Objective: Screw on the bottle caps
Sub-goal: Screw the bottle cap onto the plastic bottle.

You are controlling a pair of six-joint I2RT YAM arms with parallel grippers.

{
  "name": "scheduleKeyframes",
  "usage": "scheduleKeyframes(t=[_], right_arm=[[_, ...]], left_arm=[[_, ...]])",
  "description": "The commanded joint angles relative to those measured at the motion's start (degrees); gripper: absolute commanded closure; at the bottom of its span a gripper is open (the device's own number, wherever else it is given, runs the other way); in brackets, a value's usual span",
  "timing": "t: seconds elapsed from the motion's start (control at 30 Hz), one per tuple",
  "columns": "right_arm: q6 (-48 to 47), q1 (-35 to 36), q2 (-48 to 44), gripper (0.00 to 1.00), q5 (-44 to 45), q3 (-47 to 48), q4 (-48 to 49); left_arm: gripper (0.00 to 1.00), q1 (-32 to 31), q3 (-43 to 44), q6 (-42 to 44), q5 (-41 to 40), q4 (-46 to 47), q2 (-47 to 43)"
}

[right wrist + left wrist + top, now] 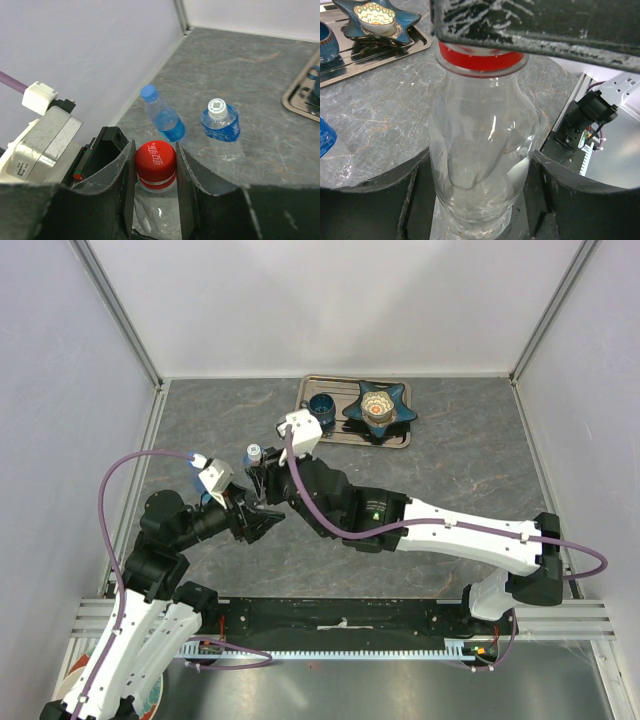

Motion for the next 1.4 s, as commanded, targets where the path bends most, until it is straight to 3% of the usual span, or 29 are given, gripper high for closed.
scheduleKeyframes(t=[0.0,0.27,0.53,0.7,0.93,1.27,1.37], right_arm=[[3.11,7.06,5.36,1.0,4.04,-0.77,-30.19],[9.08,10.93,8.25,1.0,15.29,2.75,-36.0],[14.98,13.22,15.46,0.99,19.96,12.93,-42.33],[14.01,13.84,18.11,0.73,19.62,19.88,-44.1],[7.16,13.84,8.89,0.45,17.42,14.8,-32.06],[2.24,12.96,0.54,0.37,11.97,11.47,-27.13],[-3.1,11.74,-5.07,0.37,5.31,8.13,-24.15]], left_arm=[[0.98,0.94,3.62,3.16,-8.61,18.19,-1.16],[0.98,0.85,3.53,3.69,-8.35,18.54,-0.9],[0.98,0.94,3.71,4.39,-8.7,18.8,-0.9],[0.98,0.85,2.3,3.35,-4.24,22.21,-0.99],[0.98,0.76,0.28,2.37,2.9,26.62,0.16],[0.98,0.85,-1.48,2.37,7.04,28.38,-0.19],[0.98,0.76,-1.74,2.55,8.44,28.38,-0.28]])
